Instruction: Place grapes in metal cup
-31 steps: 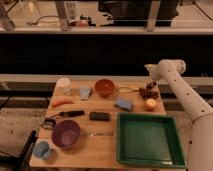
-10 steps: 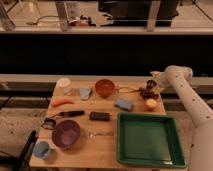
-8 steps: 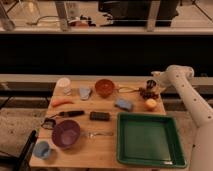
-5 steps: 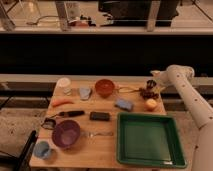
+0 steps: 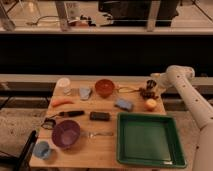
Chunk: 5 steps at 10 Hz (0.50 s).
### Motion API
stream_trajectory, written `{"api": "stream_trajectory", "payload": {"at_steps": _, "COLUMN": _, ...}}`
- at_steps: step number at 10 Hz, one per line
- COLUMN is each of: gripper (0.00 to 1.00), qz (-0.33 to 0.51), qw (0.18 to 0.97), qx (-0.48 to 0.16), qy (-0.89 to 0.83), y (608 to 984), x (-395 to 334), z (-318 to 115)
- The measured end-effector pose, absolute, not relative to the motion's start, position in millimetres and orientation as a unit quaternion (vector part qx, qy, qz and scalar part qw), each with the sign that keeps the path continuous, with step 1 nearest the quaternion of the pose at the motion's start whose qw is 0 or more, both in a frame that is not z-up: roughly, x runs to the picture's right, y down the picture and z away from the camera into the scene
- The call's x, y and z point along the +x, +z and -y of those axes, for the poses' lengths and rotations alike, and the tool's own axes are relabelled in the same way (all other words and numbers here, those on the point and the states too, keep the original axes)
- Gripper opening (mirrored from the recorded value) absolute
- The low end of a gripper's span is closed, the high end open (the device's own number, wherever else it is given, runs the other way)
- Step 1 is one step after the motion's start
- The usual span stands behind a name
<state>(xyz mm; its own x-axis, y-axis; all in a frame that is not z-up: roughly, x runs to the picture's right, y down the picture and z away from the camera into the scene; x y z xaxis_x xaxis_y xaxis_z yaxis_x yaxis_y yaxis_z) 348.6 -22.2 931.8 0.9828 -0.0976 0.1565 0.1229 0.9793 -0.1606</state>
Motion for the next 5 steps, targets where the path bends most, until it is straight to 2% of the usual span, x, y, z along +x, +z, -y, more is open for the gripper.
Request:
{"api": "stream_trajectory", "payload": {"at_steps": 4, "gripper": 0.78, "qz": 0.071, "qw": 0.990, "qx": -0.113, "qy": -0.046, "y": 938.0, "x": 356.8, "z": 4.0}}
{"api": "stream_trajectory", "payload": {"at_steps": 5, "gripper": 0.75, "qz": 0.068, "qw": 0.990, "qx": -0.118, "qy": -0.036, "y": 940.4, "x": 366.9, "z": -0.9}}
